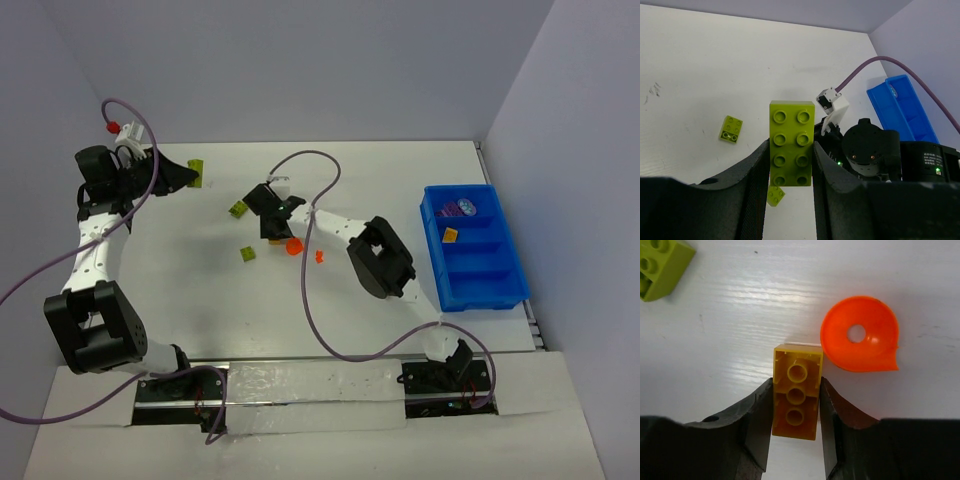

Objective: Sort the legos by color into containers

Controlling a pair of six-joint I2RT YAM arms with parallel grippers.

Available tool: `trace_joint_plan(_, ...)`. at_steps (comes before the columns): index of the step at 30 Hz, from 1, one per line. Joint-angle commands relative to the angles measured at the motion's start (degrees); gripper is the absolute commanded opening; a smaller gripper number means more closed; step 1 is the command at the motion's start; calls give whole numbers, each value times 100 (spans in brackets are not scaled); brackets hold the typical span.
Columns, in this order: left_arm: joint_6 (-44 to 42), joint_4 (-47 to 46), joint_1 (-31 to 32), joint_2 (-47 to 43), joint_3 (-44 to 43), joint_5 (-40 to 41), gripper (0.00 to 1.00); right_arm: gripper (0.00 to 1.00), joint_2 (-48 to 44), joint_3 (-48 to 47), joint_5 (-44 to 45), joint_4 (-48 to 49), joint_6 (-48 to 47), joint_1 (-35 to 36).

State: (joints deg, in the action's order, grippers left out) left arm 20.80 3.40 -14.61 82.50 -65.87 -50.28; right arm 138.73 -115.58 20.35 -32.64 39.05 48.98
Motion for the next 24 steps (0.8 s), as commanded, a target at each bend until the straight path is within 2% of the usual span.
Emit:
trace_joint_plan(1,-29,-150,-34,-143,-23,-181,0,15,-760,872,-42,-166,-373,-91)
trace_joint_plan(6,-147,-63,30,-112,-40,-226,0,0,-2361,1851,-421,643,-1124,-188)
trace_joint_plan(9,-332,-19,135,-129,-58,-202,0,0,-3043,2198,-907,890,-1500,-398)
trace_joint_plan(11,-596,136,365,-138,-138,-75,0,0,-3871,2605,-1459,1188,-1817,-658)
trace_joint_plan(15,-897,447,787,-45,-299,54,0,0,-4573,2789,-2313,823,-2326,-1429)
trace_joint_plan(18,-1104,586,1266,26,-386,266,0,0,-5221,3361,-2802,604,-2973,-2527)
trace_joint_plan(22,-1234,643,1732,72,-470,447,0,0,-6075,4154,-2763,320,-3789,-3488)
trace_joint_plan(24,-1276,683,1860,122,-530,536,0,0,-6552,4555,-2739,141,-4173,-4244)
